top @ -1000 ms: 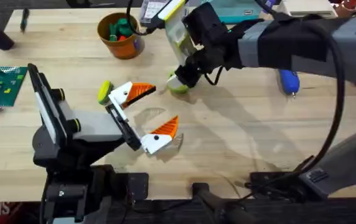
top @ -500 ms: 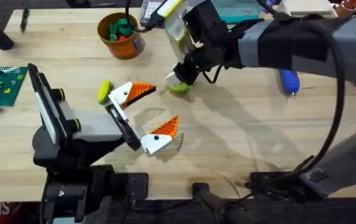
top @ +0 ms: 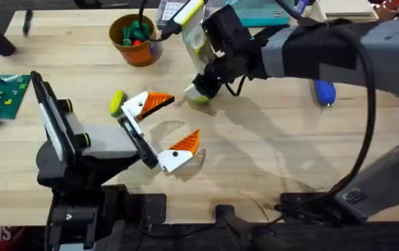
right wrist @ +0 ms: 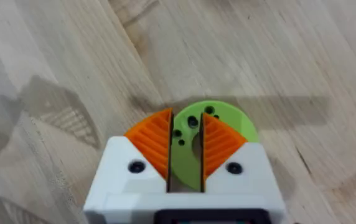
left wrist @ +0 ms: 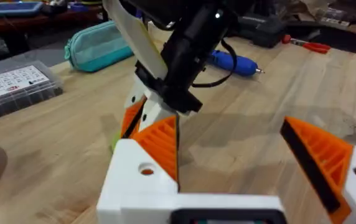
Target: Pick up the gripper from the table and insert it into the empty holder that is missing its gripper. Then pick up a screw, insert it into the mounting hole, and use the screwdriver to tighten it. Finally, clean up the table by picking up the vegetable and placing it into the bucket.
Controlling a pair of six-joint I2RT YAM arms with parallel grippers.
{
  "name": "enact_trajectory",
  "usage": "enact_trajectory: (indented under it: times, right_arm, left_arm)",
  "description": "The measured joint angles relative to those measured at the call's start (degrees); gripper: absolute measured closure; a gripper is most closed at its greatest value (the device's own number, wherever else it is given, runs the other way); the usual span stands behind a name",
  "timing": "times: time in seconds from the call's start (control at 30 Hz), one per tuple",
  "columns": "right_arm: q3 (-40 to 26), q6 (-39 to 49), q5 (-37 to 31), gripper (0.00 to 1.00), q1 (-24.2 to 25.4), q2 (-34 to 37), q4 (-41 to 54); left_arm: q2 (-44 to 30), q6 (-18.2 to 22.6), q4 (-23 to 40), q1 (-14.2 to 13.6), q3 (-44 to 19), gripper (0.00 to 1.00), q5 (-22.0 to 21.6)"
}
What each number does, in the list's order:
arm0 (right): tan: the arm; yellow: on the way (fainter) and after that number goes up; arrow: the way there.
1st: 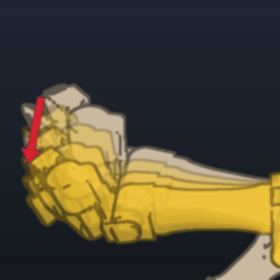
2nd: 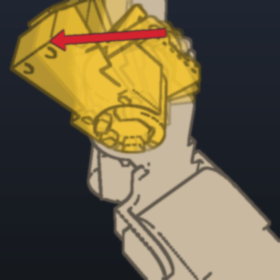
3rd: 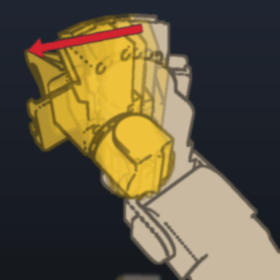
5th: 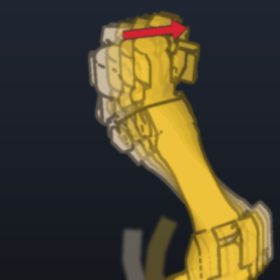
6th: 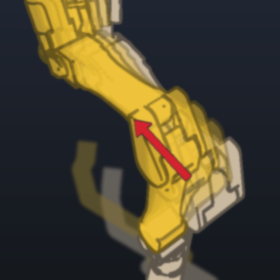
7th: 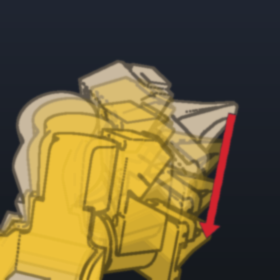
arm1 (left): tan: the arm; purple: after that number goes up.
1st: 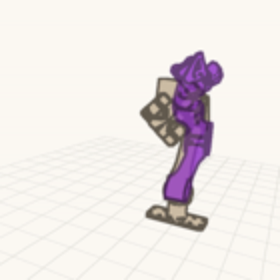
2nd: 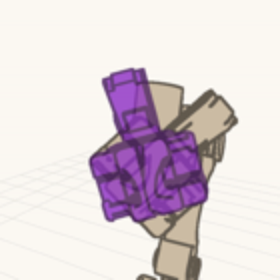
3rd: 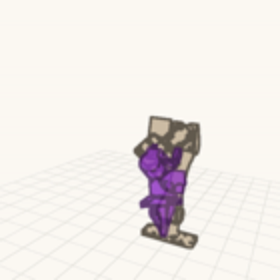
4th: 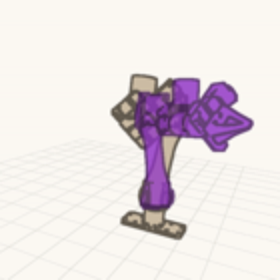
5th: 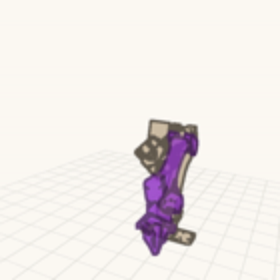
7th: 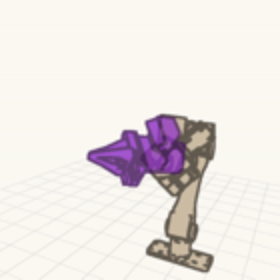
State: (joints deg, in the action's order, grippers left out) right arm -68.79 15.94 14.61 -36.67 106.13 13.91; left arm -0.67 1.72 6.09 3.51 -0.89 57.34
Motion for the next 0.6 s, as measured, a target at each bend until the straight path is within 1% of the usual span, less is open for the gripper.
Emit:
enact_trajectory:
  times: [0.6]
  right_arm:
    - [0.0,0.0,0.0,0.779,-0.3,1.0,0.0]
  left_arm:
    - [0.0,0.0,0.0,0.0,0.0,0.006,-0.2]
